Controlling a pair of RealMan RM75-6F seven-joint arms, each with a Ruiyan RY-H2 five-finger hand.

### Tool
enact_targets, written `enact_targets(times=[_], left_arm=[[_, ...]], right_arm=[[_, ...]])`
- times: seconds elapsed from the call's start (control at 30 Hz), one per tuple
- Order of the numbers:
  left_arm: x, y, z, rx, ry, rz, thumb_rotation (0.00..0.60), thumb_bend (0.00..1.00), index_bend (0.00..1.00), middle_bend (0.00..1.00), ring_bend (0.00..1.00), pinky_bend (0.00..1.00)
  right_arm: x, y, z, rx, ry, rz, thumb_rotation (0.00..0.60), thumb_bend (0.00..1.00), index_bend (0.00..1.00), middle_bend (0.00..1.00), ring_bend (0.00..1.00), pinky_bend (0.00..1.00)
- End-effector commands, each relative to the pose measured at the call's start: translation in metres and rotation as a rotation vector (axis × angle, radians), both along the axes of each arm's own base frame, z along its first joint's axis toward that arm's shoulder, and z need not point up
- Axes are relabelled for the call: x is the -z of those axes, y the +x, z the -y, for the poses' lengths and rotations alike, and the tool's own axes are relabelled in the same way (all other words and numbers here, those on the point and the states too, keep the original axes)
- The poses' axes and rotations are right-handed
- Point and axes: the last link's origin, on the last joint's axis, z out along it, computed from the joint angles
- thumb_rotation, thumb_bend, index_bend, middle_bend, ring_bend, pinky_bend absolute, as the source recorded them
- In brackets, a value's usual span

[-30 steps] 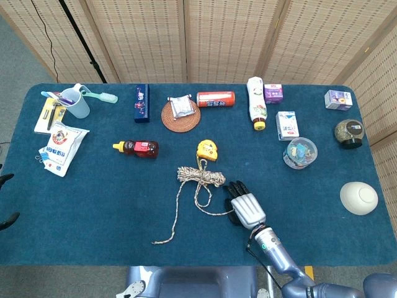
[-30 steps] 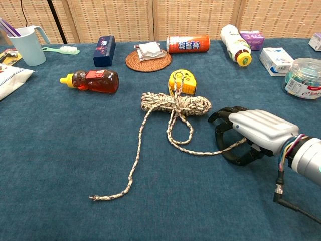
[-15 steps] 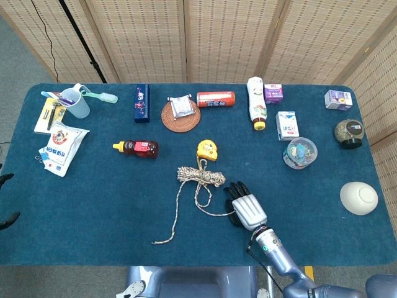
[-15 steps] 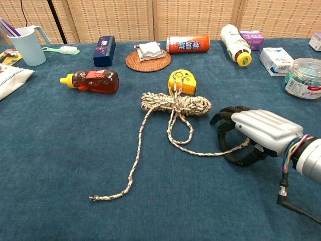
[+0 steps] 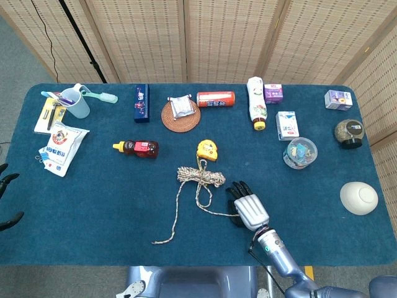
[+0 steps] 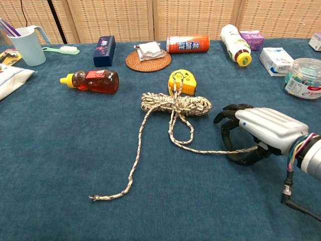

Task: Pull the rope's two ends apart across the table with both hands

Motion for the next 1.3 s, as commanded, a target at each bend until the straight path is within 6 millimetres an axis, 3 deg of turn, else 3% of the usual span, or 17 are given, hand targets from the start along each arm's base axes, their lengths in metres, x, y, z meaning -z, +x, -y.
enact_targets(times=[0.03,0.73,1.3], left_arm=[[0.000,0.000,0.000,0.001,0.000,-0.001,0.600,0.14,0.20,0.09,0.02,0.00],[0.007,0.001,-0.003,0.005,-0.023,-0.006,0.600,0.14,0.20,0.09,0.02,0.00],[0.030,0.013,-0.016,0.072,-0.103,0.008,0.600,0.14,0.20,0.09,0.02,0.00]], right_arm=[[-0.001,0.000,0.001,0.003,-0.002,0.005,0.600,0.41,0.61,0.19,0.00,0.00],[-0.016,-0.001,0.007,0.022,-0.020,0.040,0.600,0.47,0.62,0.20,0.00,0.00],[-0.029,-0.002,0.003,0.037,-0.043,0.079,0.600,0.59,0.60,0.19,0.00,0.00]])
